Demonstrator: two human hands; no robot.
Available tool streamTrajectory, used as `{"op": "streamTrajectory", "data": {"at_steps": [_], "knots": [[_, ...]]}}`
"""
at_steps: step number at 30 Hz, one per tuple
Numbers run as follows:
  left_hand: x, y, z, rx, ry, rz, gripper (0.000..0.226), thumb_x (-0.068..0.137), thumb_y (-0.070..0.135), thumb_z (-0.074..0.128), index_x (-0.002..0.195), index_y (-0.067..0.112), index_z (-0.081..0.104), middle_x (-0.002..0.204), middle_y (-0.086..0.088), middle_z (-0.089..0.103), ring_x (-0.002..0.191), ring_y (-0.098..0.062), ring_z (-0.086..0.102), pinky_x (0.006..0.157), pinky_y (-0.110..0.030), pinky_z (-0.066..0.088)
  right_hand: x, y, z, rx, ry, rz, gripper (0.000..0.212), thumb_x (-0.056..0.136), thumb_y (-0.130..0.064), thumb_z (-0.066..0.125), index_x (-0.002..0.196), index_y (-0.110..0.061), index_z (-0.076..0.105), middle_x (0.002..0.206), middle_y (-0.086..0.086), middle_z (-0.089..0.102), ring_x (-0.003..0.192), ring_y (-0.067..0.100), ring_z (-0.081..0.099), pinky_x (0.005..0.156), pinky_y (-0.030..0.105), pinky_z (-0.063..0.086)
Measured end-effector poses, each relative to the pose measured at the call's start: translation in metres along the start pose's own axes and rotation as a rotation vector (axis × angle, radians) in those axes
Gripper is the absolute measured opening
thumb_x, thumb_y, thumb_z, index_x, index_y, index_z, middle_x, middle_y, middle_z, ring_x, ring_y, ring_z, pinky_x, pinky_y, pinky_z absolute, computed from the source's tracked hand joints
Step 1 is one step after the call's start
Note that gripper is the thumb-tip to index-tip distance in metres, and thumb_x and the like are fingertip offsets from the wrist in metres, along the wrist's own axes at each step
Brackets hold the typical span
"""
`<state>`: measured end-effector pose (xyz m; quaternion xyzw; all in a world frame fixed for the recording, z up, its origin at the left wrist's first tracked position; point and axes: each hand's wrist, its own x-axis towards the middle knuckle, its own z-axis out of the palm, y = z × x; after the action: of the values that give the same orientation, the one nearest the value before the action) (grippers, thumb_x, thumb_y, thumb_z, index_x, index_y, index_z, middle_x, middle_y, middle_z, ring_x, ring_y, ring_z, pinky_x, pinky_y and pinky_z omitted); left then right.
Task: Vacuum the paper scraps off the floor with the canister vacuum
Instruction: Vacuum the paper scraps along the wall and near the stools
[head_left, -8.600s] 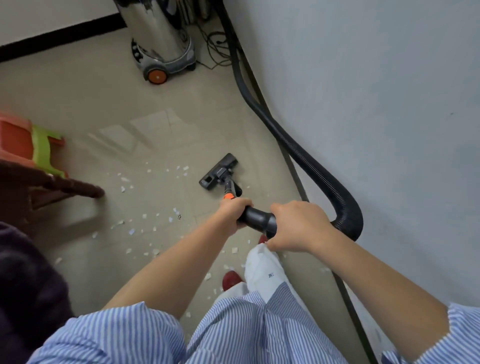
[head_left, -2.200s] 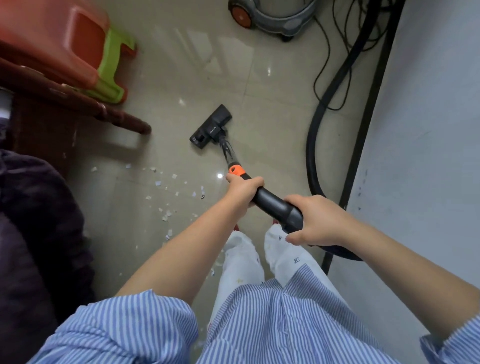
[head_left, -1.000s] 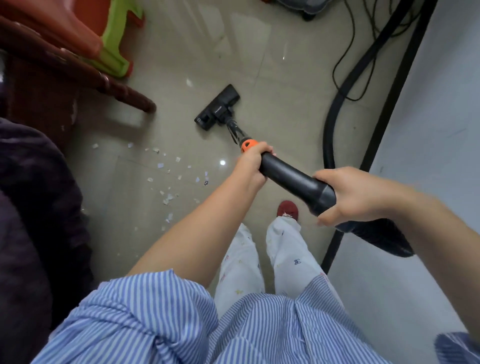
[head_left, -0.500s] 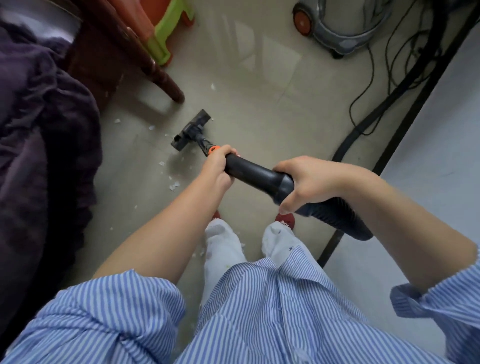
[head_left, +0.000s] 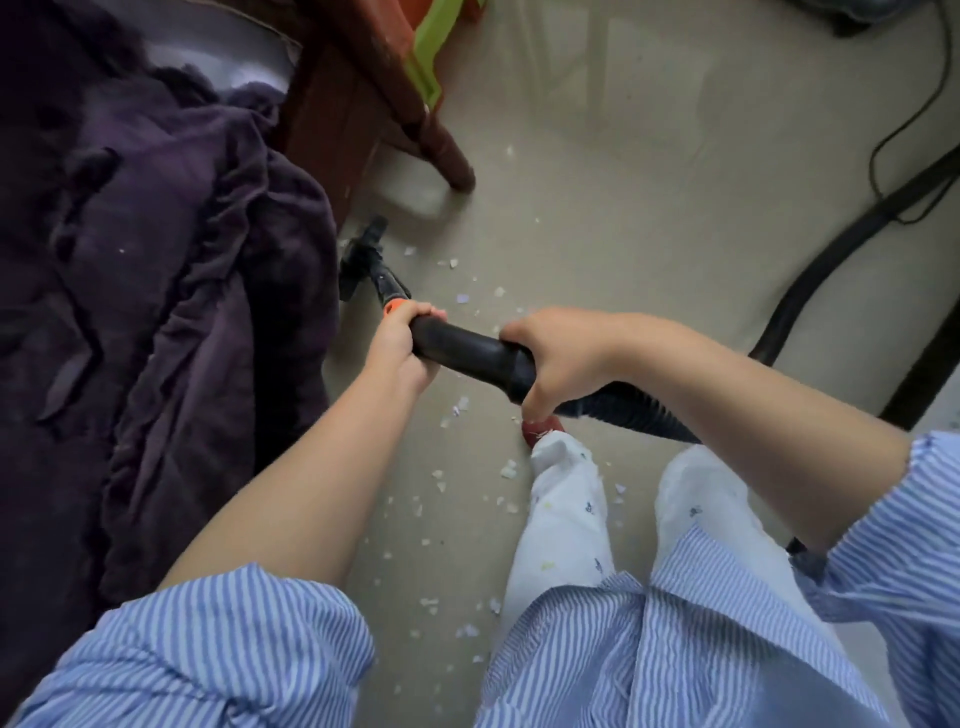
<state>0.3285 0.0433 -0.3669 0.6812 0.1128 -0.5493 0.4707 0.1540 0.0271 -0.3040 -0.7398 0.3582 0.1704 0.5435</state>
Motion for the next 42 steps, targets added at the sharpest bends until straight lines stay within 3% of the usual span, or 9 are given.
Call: {"op": "streamTrajectory", "data": {"at_steps": [11,14,20,23,27,33,36,42], "knots": [[0.112,0.072,-0.028,-0.049,-0.016,0.020,0.033,0.091,-0.006,0.036,0.061,0.009,0.035,0.035,0.001,0.045,0.033,-0.009,0.047,0.043,-0.015,0.047,0.146,-0.021,-0.005,0.019,0.035,-0.004,0.026,0.068,-0.019,0.070,0.088,-0.015,0.053,0.089,0.006,0.060,0.065,0.018,0.053,0.053,0.026,0.041],[0.131,0.072,-0.034,-0.066,0.010,-0.015,0.032,0.091,-0.005,0.038,0.062,0.008,0.040,0.036,0.001,0.046,0.040,-0.009,0.049,0.043,-0.015,0.047,0.169,-0.020,0.000,0.046,0.021,0.015,0.025,0.068,-0.018,0.070,0.088,-0.014,0.055,0.080,0.005,0.058,0.063,0.018,0.054,0.051,0.025,0.041],[0.149,0.056,-0.030,-0.048,0.056,-0.065,0.034,0.092,-0.005,0.038,0.062,0.008,0.040,0.032,0.001,0.046,0.026,-0.009,0.047,0.038,-0.012,0.044,0.185,0.004,0.014,0.106,-0.009,0.072,0.028,0.066,-0.016,0.070,0.087,-0.014,0.052,0.078,0.006,0.063,0.075,0.028,0.064,0.061,0.031,0.050],[0.149,0.046,-0.024,0.046,0.073,-0.075,0.035,0.092,-0.003,0.039,0.060,0.009,0.038,0.031,0.002,0.045,0.025,-0.008,0.045,0.037,-0.012,0.042,0.176,0.014,0.018,0.128,-0.003,0.091,0.028,0.068,-0.015,0.069,0.087,-0.016,0.049,0.070,-0.001,0.054,0.072,0.024,0.058,0.057,0.027,0.045],[0.135,0.035,-0.016,0.087,0.072,-0.068,0.034,0.092,-0.002,0.040,0.059,0.009,0.037,0.031,0.003,0.045,0.026,-0.008,0.045,0.038,-0.011,0.042,0.151,0.019,0.012,0.118,0.003,0.088,0.027,0.069,-0.016,0.069,0.087,-0.016,0.049,0.074,0.000,0.056,0.068,0.021,0.056,0.052,0.025,0.041],[0.085,-0.001,0.011,0.096,0.018,-0.087,0.034,0.090,-0.003,0.042,0.058,0.009,0.037,0.032,0.001,0.045,0.028,-0.009,0.046,0.048,-0.019,0.044,0.086,0.036,0.004,0.078,0.000,0.113,0.029,0.068,-0.020,0.071,0.091,-0.016,0.053,0.073,-0.002,0.056,0.070,0.021,0.056,0.053,0.025,0.041],[0.052,-0.026,0.026,0.113,-0.002,-0.099,0.036,0.090,-0.002,0.042,0.057,0.009,0.037,0.032,0.002,0.045,0.027,-0.008,0.045,0.039,-0.014,0.041,0.044,0.046,0.004,0.066,-0.001,0.117,0.029,0.069,-0.021,0.071,0.092,-0.016,0.053,0.069,-0.003,0.055,0.066,0.019,0.056,0.054,0.026,0.042],[-0.005,-0.082,0.047,0.092,-0.011,-0.100,0.034,0.092,0.000,0.039,0.059,0.009,0.036,0.030,0.004,0.044,0.026,-0.006,0.044,0.036,-0.012,0.039,-0.040,0.065,0.011,0.041,-0.022,0.138,0.029,0.070,-0.017,0.070,0.091,-0.016,0.051,0.061,-0.005,0.051,0.053,0.009,0.051,0.053,0.025,0.044]]}}
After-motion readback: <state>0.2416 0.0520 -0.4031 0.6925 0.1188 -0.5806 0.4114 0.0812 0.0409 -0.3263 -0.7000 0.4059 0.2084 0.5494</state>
